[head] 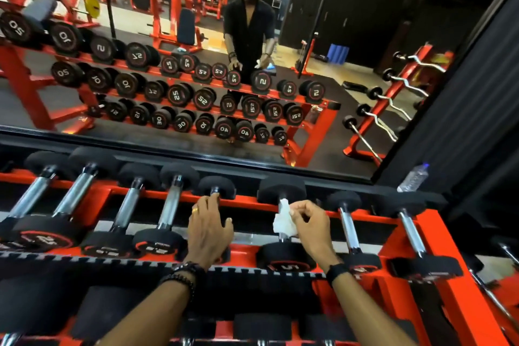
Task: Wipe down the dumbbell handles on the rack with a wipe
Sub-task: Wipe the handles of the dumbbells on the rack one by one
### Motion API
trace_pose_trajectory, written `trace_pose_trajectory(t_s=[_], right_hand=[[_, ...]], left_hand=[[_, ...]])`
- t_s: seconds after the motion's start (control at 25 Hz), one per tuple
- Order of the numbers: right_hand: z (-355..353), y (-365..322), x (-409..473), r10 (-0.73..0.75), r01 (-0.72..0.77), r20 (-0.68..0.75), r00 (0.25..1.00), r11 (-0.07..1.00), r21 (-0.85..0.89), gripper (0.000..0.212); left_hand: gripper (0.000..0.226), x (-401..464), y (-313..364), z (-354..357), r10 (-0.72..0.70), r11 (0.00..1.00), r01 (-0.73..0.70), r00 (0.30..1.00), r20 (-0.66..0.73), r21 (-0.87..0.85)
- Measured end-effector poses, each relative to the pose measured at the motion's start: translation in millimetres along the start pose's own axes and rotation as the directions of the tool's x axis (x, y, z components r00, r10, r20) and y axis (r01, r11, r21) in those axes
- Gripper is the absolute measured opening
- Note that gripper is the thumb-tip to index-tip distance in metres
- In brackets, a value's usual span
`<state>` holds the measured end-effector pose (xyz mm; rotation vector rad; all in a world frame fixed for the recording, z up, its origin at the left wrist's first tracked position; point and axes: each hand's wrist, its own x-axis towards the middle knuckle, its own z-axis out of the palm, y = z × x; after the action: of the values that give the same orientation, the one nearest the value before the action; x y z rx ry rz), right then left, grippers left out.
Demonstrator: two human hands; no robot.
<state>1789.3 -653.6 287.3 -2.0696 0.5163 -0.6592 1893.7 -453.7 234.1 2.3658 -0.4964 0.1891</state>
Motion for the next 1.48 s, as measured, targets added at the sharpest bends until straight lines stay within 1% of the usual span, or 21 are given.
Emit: trace_pose_trajectory(t_s=[0.04, 0.08, 0.16, 0.24, 0.32, 0.48, 0.6, 0.72, 0.88, 0.96, 1.08, 1.2, 1.36, 1.48], right_hand=[[11.6, 7.5, 5.4, 0.009, -0.009, 0.007, 1.000, 1.000, -0.014, 0.021], [21.3, 14.8, 8.3, 0.012, -0.012, -0.004, 1.000, 1.000, -0.014, 0.023], [36.3, 28.7, 14.2, -0.020, 0.019, -0.057, 0.998, 0.999, -0.027, 0.027], [41.3, 37.9, 19.1, -0.075, 0.069, -0.075, 0.994, 0.995, -0.074, 0.023], [38.6, 41.1, 18.7, -0.069, 0.062, -0.108, 0.992, 0.995, -0.072, 0.021], [37.3, 40.2, 15.3, -0.051, 0.044, -0.111, 0.992, 0.997, -0.063, 0.022], [32.7, 38.3, 10.6, 0.011, -0.012, -0.152, 0.988, 1.000, -0.005, 0.020], [29.5, 36.0, 7.1, 0.015, -0.007, -0.172, 0.985, 0.999, 0.047, 0.022], [29.0, 35.8, 9.4, 0.040, -0.016, -0.193, 0.980, 0.993, 0.121, 0.019], [28.2, 37.3, 12.1, 0.036, -0.008, -0.192, 0.981, 0.989, 0.145, 0.019], [28.0, 38.4, 12.6, 0.023, 0.014, -0.203, 0.979, 0.984, 0.175, 0.019], [26.6, 40.1, 13.4, 0.111, -0.045, -0.272, 0.956, 0.970, 0.240, 0.015], [24.3, 41.0, 12.2, 0.258, -0.119, -0.385, 0.886, 0.929, 0.350, 0.016], [24.1, 43.3, 12.8, 0.353, -0.182, -0.384, 0.853, 0.892, 0.414, 0.015]], left_hand=[[0.072, 3.4, -1.5, 6.5, -0.045, 0.999, 0.045, 0.999, 0.027, 0.017], [0.076, 4.8, -2.7, 11.9, -0.060, 0.997, 0.058, 0.997, 0.043, 0.047], [0.082, 9.6, -8.2, 23.8, -0.036, 0.993, 0.031, 0.998, 0.044, 0.113], [0.082, 12.2, -10.9, 27.5, -0.068, 0.990, 0.062, 0.997, 0.043, 0.124], [0.080, 10.7, -7.3, 25.3, -0.109, 0.987, 0.101, 0.992, 0.059, 0.126], [0.067, 7.5, 4.3, 18.2, -0.188, 0.974, 0.176, 0.980, 0.072, 0.143], [0.062, 6.3, 6.3, 18.2, -0.252, 0.965, 0.245, 0.965, 0.069, 0.099], [0.057, 6.2, 5.3, 20.1, -0.315, 0.948, 0.311, 0.948, 0.052, 0.072], [0.030, 8.4, 5.9, 18.4, -0.370, 0.924, 0.363, 0.928, 0.041, 0.118], [0.024, 8.5, 7.6, 18.2, -0.388, 0.916, 0.382, 0.921, 0.027, 0.127], [0.022, 9.3, 7.0, 19.7, -0.388, 0.914, 0.381, 0.922, 0.021, 0.139], [0.021, 10.4, 8.3, 22.0, -0.376, 0.917, 0.369, 0.926, 0.025, 0.150], [0.021, 9.5, 6.0, 23.5, -0.337, 0.929, 0.330, 0.941, 0.017, 0.165], [0.022, 10.4, 5.0, 23.0, -0.327, 0.933, 0.319, 0.945, 0.020, 0.166]])
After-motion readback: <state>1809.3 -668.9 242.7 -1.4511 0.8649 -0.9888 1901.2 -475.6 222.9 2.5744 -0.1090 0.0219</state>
